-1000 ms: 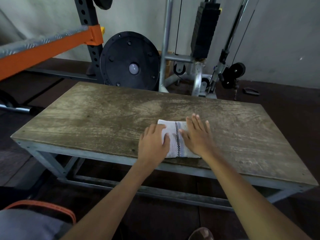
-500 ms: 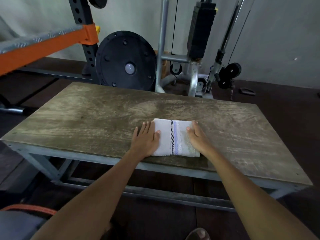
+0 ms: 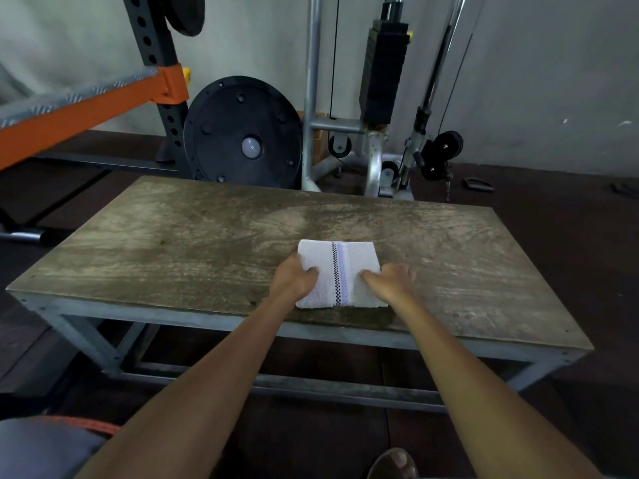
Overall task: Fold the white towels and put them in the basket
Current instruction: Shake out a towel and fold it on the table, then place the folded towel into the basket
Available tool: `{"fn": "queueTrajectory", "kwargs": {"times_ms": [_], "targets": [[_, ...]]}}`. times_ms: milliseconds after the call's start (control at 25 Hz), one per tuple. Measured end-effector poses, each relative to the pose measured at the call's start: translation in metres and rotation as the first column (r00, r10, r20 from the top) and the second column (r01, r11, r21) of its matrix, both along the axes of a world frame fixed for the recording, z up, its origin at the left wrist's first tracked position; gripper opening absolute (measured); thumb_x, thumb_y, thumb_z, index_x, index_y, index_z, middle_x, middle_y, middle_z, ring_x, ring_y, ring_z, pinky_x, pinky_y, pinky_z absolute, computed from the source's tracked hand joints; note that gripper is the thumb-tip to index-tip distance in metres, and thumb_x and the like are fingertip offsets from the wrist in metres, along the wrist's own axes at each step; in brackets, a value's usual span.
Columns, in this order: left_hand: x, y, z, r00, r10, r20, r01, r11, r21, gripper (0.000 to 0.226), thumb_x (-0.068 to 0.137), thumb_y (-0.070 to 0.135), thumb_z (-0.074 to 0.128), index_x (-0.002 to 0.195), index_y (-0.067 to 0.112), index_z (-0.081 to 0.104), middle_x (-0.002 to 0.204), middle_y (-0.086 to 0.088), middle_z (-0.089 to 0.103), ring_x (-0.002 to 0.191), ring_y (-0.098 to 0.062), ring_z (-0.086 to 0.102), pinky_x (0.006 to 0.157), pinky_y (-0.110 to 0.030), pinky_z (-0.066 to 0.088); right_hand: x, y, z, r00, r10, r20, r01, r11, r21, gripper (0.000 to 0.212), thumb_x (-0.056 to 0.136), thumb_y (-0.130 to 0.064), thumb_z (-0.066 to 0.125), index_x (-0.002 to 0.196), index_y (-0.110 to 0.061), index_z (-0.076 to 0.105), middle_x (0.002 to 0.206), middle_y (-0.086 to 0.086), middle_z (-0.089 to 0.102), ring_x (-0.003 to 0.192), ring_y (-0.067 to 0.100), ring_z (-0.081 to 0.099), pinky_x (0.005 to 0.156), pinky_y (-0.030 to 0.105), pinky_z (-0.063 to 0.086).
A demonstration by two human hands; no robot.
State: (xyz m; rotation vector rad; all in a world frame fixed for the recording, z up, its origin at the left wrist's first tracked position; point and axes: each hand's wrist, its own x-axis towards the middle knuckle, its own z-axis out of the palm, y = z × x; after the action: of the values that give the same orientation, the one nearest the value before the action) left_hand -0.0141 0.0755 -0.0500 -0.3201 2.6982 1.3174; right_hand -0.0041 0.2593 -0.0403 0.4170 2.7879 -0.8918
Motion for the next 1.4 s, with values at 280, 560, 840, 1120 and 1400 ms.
{"fn": "queueTrajectory", "kwargs": {"times_ms": [280,560,840,1120,1400], "targets": [[0.011,0.001,0.006,0.986,0.151,-0.068,-0.117,0.926,0.359,0.036,0.093,0.017,0.051,0.129,0.009,0.051,0.114,-0.004,0.061,0.097,-0.02,0.059,0.074,-0.03,0.046,-0.006,-0.001,0.015,0.99,-0.098,0.104,0.132,0.9,-0.415,0.027,0.089,-0.033,0.058,0.103,-0.012,0.048,0.107,0.006,0.057,0.098,0.023,0.057,0.077,0.036,0.047],[0.03,-0.014,0.07,0.936,0.21,-0.281,-0.087,0.915,0.393,0.029,0.093,0.016,0.053,0.12,0.009,0.058,0.102,-0.001,0.062,0.092,-0.018,0.058,0.077,-0.029,0.045,0.014,-0.023,0.064,0.972,-0.179,-0.149,0.048,0.779,-0.625,0.044,0.091,-0.023,0.059,0.132,-0.017,0.044,0.116,0.002,0.055,0.1,0.02,0.057,0.074,0.034,0.05],[0.092,-0.061,0.159,0.833,0.343,-0.435,-0.129,0.884,0.449,0.028,0.092,0.014,0.054,0.119,0.009,0.061,0.112,-0.006,0.065,0.094,-0.017,0.058,0.078,-0.028,0.044,0.065,-0.078,0.155,0.91,-0.159,-0.383,-0.135,0.76,-0.636,0.035,0.096,-0.026,0.047,0.131,-0.02,0.046,0.117,-0.001,0.054,0.1,0.017,0.055,0.075,0.032,0.046],[0.176,-0.142,0.204,0.703,0.508,-0.498,-0.237,0.827,0.51,0.031,0.094,0.009,0.051,0.125,0.009,0.056,0.107,-0.001,0.061,0.094,-0.015,0.057,0.077,-0.026,0.042,0.115,-0.17,0.205,0.885,0.023,-0.465,-0.342,0.71,-0.616,0.035,0.093,-0.015,0.045,0.128,-0.017,0.047,0.113,0.004,0.053,0.095,0.018,0.053,0.063,0.026,0.041],[0.247,-0.248,0.194,0.528,0.714,-0.459,-0.431,0.691,0.58,0.026,0.093,0.007,0.051,0.118,0.01,0.059,0.105,-0.001,0.063,0.093,-0.016,0.057,0.075,-0.024,0.044,0.143,-0.294,0.198,0.847,0.253,-0.468,-0.514,0.616,-0.596,0.032,0.093,-0.017,0.044,0.125,-0.016,0.051,0.114,0.002,0.054,0.098,0.016,0.051,0.071,0.028,0.039]]}}
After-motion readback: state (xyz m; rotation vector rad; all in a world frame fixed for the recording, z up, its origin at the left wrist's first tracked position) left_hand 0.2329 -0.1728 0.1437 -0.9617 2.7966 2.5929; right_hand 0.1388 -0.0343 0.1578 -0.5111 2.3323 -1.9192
